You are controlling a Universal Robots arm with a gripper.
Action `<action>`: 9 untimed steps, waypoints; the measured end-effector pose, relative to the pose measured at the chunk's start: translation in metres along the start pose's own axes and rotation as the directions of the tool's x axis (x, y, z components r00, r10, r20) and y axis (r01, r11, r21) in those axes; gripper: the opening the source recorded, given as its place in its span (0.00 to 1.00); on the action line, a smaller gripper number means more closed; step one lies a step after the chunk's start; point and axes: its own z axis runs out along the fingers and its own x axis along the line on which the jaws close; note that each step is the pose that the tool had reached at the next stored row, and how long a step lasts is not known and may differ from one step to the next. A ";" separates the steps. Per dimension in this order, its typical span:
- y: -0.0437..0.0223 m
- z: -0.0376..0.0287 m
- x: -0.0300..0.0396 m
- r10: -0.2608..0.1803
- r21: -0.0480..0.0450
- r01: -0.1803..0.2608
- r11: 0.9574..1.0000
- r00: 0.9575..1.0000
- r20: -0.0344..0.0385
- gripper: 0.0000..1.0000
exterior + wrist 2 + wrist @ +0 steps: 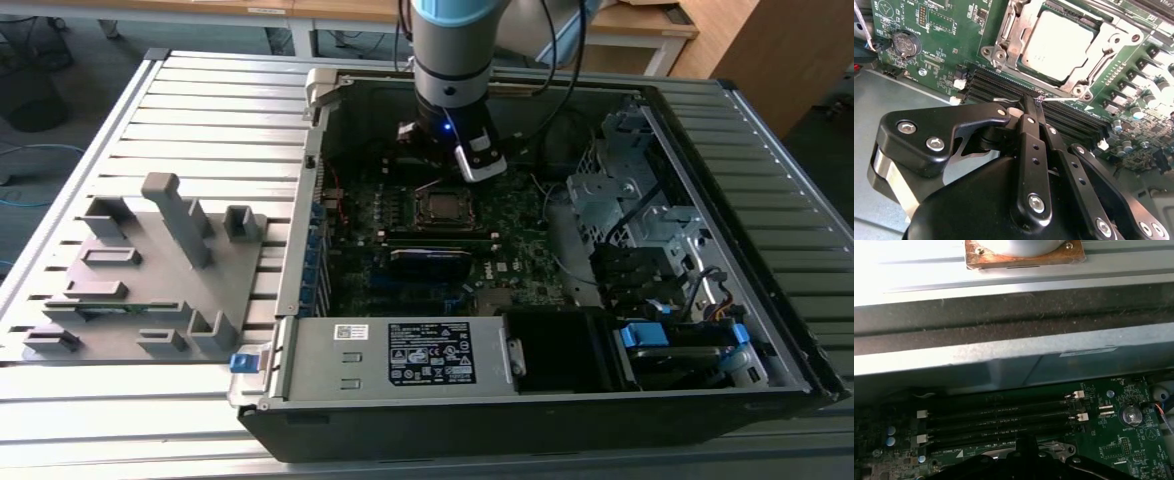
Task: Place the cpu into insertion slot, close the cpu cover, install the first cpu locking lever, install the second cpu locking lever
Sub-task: 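Install the first cpu locking lever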
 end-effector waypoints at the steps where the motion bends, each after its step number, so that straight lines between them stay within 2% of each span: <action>1: -0.0001 0.0005 0.0000 -0.001 0.000 0.001 1.000 1.000 0.003 0.10; 3: -0.0004 0.0015 0.0001 -0.003 -0.001 0.003 1.000 1.000 0.009 0.10; 7: -0.0008 0.0039 0.0003 -0.008 -0.004 0.008 1.000 1.000 0.028 0.10; 9: -0.0007 0.0048 0.0004 -0.009 -0.005 0.009 1.000 0.999 0.034 0.10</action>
